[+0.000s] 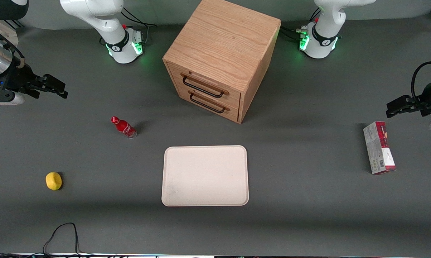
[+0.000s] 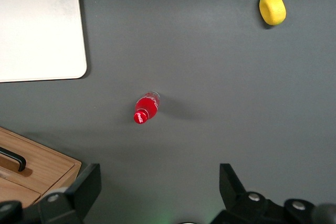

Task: Open upper drawer
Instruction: 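Move the right gripper toward the upper drawer's black handle of the wooden cabinet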

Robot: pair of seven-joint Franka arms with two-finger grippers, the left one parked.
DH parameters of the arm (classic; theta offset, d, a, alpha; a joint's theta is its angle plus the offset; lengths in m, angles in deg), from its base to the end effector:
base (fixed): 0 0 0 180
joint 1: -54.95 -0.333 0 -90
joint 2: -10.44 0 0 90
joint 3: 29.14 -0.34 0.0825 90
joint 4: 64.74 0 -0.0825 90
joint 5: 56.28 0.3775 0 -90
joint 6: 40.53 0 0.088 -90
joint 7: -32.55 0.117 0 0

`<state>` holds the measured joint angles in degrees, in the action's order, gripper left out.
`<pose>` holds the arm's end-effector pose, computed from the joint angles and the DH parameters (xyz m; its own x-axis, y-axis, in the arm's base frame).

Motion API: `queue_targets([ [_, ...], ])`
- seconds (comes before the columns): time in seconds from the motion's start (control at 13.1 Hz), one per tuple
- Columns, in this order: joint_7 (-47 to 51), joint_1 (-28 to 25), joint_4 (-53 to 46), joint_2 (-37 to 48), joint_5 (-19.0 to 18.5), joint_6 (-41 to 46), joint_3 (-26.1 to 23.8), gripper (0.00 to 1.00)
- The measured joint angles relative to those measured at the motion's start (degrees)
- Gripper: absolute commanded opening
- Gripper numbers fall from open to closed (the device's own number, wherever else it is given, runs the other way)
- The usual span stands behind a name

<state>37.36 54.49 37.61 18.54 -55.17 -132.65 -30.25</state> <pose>0.4997 0.0166 0.6153 0.9976 -0.0575 -0.0385 -0.0581 -0.9982 -0.0134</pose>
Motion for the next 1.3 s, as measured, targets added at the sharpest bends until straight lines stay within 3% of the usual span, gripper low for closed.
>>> queue_targets([
  [0.61, 0.0, -0.1, -5.0, -4.4, 0.0, -0.1, -0.9, 1.0],
  [1.07, 0.0, -0.4, -17.8, -17.8, 0.0, -0.2, -10.4, 1.0],
  [1.3, 0.0, -0.5, -20.3, -20.2, 0.0, -0.2, -16.3, 1.0],
])
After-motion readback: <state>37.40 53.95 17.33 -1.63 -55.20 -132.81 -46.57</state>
